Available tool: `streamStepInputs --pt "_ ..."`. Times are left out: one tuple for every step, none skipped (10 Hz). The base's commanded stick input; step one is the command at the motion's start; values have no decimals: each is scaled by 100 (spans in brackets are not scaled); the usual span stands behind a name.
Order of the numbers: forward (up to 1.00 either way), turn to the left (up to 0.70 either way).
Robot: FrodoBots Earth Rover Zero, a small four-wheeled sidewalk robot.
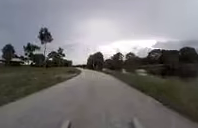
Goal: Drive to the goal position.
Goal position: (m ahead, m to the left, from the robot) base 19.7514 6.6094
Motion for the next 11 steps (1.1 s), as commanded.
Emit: streamStepInputs --pt "100 0" --pt "100 0" --pt "100 0" --pt "100 0" --pt "100 0" --pt "100 0" --pt "100 0" --pt "100 0" --pt "100 2" --pt "100 19" --pt "100 34"
